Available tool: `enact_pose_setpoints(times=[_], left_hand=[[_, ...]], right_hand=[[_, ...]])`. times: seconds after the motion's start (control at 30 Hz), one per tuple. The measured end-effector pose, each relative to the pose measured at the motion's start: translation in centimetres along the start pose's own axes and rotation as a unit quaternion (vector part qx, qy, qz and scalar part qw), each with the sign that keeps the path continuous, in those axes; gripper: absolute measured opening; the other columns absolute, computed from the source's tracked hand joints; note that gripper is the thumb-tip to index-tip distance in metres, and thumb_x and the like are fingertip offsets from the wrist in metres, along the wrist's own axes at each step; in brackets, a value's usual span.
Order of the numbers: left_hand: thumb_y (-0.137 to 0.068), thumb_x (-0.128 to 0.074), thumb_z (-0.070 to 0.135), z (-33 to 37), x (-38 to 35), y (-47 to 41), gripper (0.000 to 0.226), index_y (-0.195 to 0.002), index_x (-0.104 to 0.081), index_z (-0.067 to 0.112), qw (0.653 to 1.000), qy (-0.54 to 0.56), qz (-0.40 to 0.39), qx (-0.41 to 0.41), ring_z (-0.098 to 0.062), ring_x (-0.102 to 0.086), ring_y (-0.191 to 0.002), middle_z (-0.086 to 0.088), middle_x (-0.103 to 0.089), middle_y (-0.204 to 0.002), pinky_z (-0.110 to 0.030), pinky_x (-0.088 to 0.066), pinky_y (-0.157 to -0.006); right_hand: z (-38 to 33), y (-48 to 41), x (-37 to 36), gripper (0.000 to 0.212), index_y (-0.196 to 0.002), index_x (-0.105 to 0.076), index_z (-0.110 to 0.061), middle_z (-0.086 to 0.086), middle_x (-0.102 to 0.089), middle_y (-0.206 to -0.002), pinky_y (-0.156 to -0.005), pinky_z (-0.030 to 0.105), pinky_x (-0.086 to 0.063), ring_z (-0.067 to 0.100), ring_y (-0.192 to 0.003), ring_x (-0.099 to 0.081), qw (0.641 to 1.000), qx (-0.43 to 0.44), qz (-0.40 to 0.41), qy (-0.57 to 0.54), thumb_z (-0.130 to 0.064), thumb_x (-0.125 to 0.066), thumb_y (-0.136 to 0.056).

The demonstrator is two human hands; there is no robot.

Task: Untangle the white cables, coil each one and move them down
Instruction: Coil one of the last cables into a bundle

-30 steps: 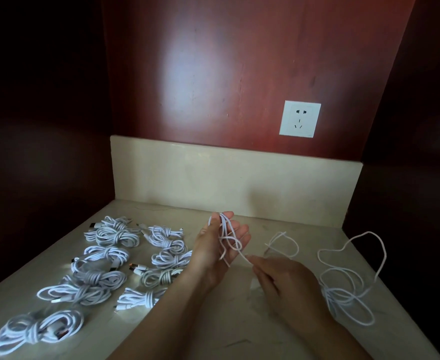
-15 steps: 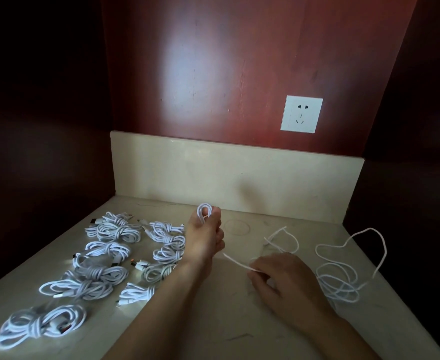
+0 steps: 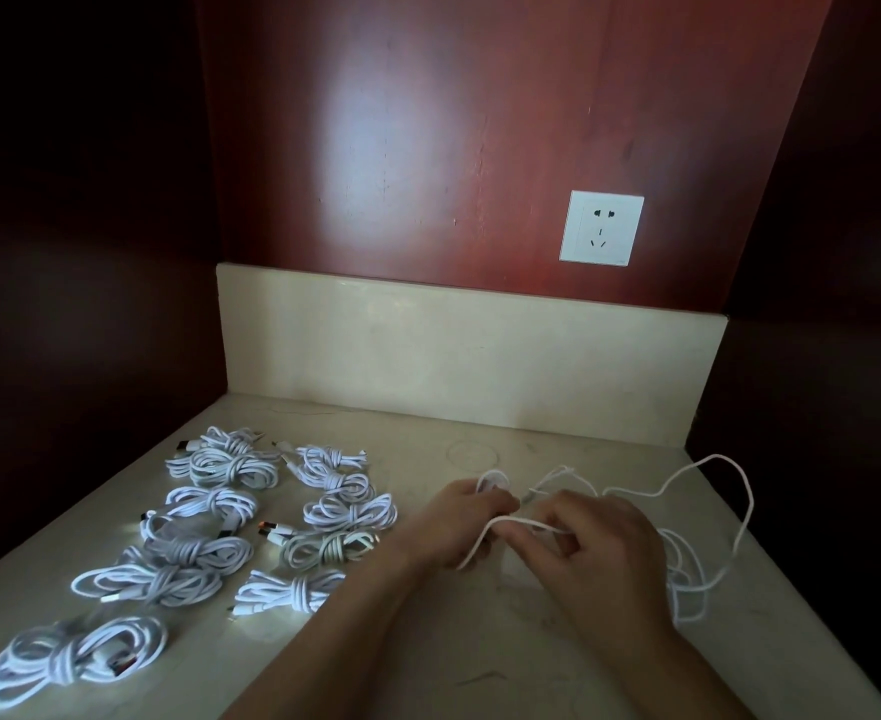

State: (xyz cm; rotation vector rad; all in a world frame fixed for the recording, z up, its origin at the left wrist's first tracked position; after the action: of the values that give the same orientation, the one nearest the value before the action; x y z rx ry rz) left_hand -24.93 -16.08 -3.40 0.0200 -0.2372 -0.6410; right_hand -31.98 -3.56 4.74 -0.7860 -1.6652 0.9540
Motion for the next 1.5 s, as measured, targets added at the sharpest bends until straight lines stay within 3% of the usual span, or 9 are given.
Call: enact_pose_setpoints(times=[0.1, 0.23, 0.43, 0.6, 0.73, 0.8, 1.03, 1.2, 1.5], left_hand=[[-0.093, -0.054, 0.034, -0.3, -1.0, 0.4, 0.04, -0.055, -0.051, 0.023, 0.997, 0.044, -0.059, 0.031, -0.008, -0.037, -0.037, 0.007, -0.043, -0.048, -0.015, -0.025, -0.039], [-0.096, -0.042, 0.045, -1.0, -2.5, 0.8, 0.043, -0.057, -0.04, 0.025, 0.985, 0.089, -0.119, 0.082, -0.008, -0.027, -0.039, 0.008, -0.034, -0.05, -0.016, -0.017, -0.037], [-0.099, -0.042, 0.035, -0.5, -2.1, 0.7, 0.038, -0.065, -0.052, 0.02, 0.994, 0.006, -0.109, 0.021, -0.01, -0.035, -0.037, 0.002, -0.053, -0.051, -0.018, -0.025, -0.04], [-0.098, -0.031, 0.025, -0.7, -3.0, 1.0, 0.041, -0.065, -0.054, 0.017, 0.988, 0.066, -0.131, 0.038, -0.012, -0.027, -0.037, 0.0, -0.041, -0.043, -0.017, -0.02, -0.038], [-0.099, -0.023, 0.05, -0.6, -4.2, 1.2, 0.054, -0.068, -0.052, 0.017, 0.977, 0.105, -0.177, 0.053, -0.011, -0.027, -0.034, 0.001, -0.036, -0.044, -0.018, -0.02, -0.037], [-0.098, -0.03, 0.06, -0.1, -3.9, 1.2, 0.055, -0.07, -0.053, 0.018, 0.987, 0.044, -0.156, 0.011, -0.009, -0.032, -0.036, 0.002, -0.039, -0.047, -0.019, -0.023, -0.037], [-0.104, -0.038, 0.034, 2.0, -2.8, 1.0, 0.043, -0.071, -0.059, 0.018, 0.987, -0.03, -0.089, -0.13, -0.003, -0.033, -0.033, 0.01, -0.043, -0.042, -0.017, -0.028, -0.038], [-0.102, -0.042, 0.034, 3.3, 0.3, 0.8, 0.036, -0.08, -0.067, 0.023, 0.971, -0.037, 0.077, -0.226, 0.002, -0.043, -0.047, 0.013, -0.052, -0.048, -0.016, -0.035, -0.054], [-0.104, -0.037, 0.035, 1.2, 2.8, -0.4, 0.043, -0.09, -0.074, 0.019, 0.969, 0.145, 0.151, -0.133, -0.004, -0.049, -0.058, 0.01, -0.073, -0.082, -0.018, -0.041, -0.05]], right_hand=[[1.5, -0.2, 0.1, 0.043, -0.057, -0.049, -0.025, -0.019, -0.029, -0.052, -0.06, 0.024, -0.027, 0.01, -0.059, -0.042, 0.998, -0.057, -0.006, 0.005, -0.061, -0.065, -0.075], [2.8, 0.3, -1.4, 0.032, -0.07, -0.055, -0.028, -0.01, -0.055, -0.063, -0.065, 0.035, -0.043, 0.008, -0.063, -0.051, 0.993, -0.099, -0.056, -0.005, -0.057, -0.056, -0.084], [3.4, 0.6, -2.2, 0.016, -0.086, -0.057, -0.031, -0.015, -0.061, -0.081, -0.068, 0.038, -0.049, 0.01, -0.076, -0.059, 0.991, -0.108, -0.075, -0.03, -0.042, -0.048, -0.093], [4.0, 1.0, -2.4, 0.018, -0.086, -0.058, -0.034, -0.017, -0.063, -0.081, -0.067, 0.037, -0.051, 0.006, -0.074, -0.061, 0.987, -0.131, -0.081, -0.047, -0.048, -0.048, -0.091], [4.7, 1.2, -2.6, 0.009, -0.085, -0.059, -0.034, -0.017, -0.065, -0.076, -0.06, 0.034, -0.051, 0.005, -0.069, -0.063, 0.985, -0.149, -0.082, -0.021, -0.042, -0.059, -0.089], [5.1, 1.4, -2.7, 0.007, -0.087, -0.059, -0.035, -0.017, -0.066, -0.076, -0.059, 0.034, -0.051, 0.004, -0.069, -0.063, 0.983, -0.157, -0.089, -0.025, -0.041, -0.057, -0.088], [5.3, 1.5, -2.9, 0.02, -0.093, -0.062, -0.035, -0.017, -0.067, -0.084, -0.065, 0.035, -0.053, 0.006, -0.073, -0.064, 0.983, -0.155, -0.094, -0.036, -0.043, -0.045, -0.093], [5.5, 1.3, -2.4, 0.02, -0.1, -0.063, -0.036, -0.016, -0.069, -0.081, -0.061, 0.034, -0.052, 0.007, -0.069, -0.064, 0.983, -0.163, -0.082, -0.023, -0.04, -0.045, -0.093], [3.3, 0.9, -2.8, 0.023, -0.089, -0.068, -0.032, -0.015, -0.066, -0.065, -0.055, 0.025, -0.047, 0.011, -0.057, -0.061, 0.99, -0.083, -0.111, 0.032, -0.045, -0.049, -0.087]])
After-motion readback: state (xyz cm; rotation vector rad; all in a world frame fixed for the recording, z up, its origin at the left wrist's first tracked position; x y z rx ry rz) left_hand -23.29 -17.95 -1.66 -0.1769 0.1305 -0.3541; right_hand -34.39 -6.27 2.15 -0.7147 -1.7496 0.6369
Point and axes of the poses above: each hand's wrist, its own y-axis away from the middle knuckle, its own x-axis out of the back of the hand, z = x × y, the point moved 10 cm from there along -y, towards the middle knuckle
